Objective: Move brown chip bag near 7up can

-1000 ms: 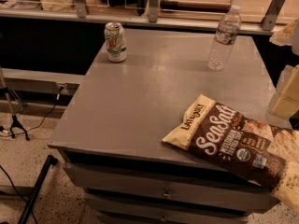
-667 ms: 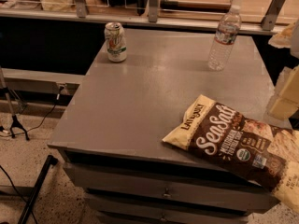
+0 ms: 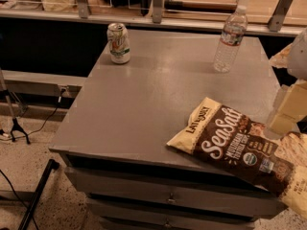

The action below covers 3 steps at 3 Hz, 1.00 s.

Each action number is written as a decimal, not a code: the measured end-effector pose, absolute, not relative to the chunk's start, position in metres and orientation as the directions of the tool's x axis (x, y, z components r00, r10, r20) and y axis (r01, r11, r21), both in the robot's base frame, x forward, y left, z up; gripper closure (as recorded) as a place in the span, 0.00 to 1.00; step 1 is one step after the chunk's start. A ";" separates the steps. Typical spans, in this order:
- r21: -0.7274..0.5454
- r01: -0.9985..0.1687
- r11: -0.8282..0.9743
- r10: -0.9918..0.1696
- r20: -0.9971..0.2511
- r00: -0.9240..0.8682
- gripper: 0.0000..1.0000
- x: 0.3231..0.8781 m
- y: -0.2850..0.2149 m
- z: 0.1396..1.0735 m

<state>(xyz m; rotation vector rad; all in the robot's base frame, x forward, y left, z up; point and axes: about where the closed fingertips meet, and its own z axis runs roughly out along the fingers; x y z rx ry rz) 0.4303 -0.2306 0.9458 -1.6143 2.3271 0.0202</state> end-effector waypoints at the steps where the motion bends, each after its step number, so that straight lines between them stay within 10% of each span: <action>1: -0.123 -0.915 0.384 -0.905 -0.248 -0.346 0.00 0.425 -0.238 0.929; 3: -0.082 -0.906 0.416 -0.890 -0.240 -0.387 0.00 0.406 -0.259 0.903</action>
Offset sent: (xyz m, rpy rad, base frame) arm -0.0300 -0.0262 -0.0493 0.0166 0.1273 -0.0553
